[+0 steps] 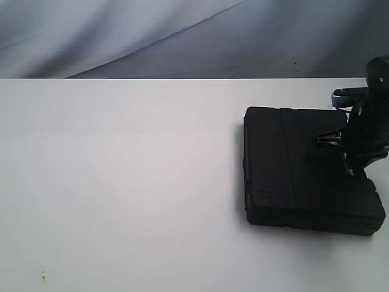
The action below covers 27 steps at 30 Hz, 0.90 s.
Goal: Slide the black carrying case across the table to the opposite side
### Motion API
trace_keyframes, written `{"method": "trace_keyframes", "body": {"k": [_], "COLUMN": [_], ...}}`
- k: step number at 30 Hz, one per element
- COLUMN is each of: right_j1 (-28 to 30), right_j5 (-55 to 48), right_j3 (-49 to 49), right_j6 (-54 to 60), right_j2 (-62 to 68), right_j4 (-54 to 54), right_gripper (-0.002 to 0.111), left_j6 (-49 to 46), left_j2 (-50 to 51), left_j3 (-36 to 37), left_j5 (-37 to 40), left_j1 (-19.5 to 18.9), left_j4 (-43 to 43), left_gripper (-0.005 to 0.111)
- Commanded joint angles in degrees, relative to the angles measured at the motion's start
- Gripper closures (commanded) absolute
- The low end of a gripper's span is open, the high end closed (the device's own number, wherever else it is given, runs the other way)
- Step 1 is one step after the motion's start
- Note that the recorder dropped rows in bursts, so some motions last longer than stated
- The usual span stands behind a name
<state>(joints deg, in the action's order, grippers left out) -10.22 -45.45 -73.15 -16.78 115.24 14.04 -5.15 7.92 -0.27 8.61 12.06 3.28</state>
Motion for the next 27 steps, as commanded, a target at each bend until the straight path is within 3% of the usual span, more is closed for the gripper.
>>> {"method": "trace_keyframes", "body": {"k": [1,19,22,27], "right_j1": [0.62,-0.55,-0.55,-0.55], "right_j5": [1.29,5.03,6.23,6.99], "right_j3": [0.13,2.43,3.05,3.09], "right_j6": [-1.29,-1.24,-1.36,-1.48], "right_j2": [-4.15,-0.97,-0.86,-0.86], "right_j4": [1.47,0.31,0.31,1.65], "right_gripper": [0.108,0.107,0.096,0.066], "left_j6": [0.16,0.16,0.16,0.16], "left_j2": [-0.38,-0.38,-0.38,-0.38], "left_j3": [0.27,0.27,0.27,0.27], "left_j5": [-0.62,-0.62,-0.62,-0.62], "left_j1": [-0.15,-0.15,-0.15,-0.15], "left_j4": [0.03,0.03,0.03,0.03], "left_gripper": [0.107,0.107,0.107,0.107]}}
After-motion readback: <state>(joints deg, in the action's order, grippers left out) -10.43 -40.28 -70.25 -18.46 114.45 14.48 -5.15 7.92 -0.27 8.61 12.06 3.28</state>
